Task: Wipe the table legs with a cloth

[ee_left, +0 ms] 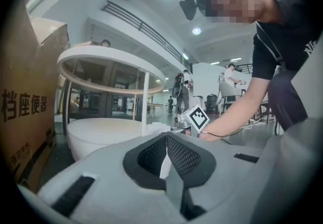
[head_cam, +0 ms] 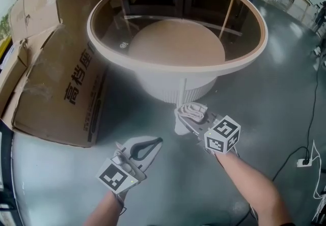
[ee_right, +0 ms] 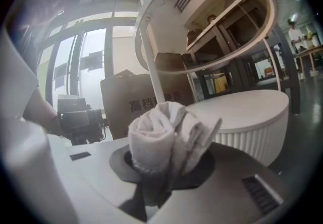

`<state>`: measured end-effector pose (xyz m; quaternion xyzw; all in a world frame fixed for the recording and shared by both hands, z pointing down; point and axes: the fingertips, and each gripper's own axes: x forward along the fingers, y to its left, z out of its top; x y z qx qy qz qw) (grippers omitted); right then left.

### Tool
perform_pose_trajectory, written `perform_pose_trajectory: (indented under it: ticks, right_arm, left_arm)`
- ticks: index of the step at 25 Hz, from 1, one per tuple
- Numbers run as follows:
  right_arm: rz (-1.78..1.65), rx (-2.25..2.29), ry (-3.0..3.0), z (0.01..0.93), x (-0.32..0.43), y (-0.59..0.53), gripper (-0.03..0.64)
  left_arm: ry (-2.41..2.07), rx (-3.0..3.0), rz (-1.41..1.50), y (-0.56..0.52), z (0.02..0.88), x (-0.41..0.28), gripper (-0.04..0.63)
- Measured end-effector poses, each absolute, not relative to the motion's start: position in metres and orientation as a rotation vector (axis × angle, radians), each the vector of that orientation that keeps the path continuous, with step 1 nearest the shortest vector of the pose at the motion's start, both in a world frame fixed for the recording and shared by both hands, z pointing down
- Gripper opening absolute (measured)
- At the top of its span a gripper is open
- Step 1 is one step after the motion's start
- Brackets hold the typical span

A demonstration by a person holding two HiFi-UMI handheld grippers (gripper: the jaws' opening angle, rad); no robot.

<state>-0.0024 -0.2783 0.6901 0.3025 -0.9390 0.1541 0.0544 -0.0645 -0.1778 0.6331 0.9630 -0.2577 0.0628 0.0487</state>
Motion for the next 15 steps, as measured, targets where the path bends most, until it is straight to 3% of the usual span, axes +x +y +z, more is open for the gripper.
perform_pose_trajectory:
  ticks: [15]
  right_arm:
    - [0.564,0.960,-2.742,0.764,-0.003,-0.274,0.078]
  left_arm:
    - [-0.793,2.898,0.208,-0.167,0.648,-0.065,0.005]
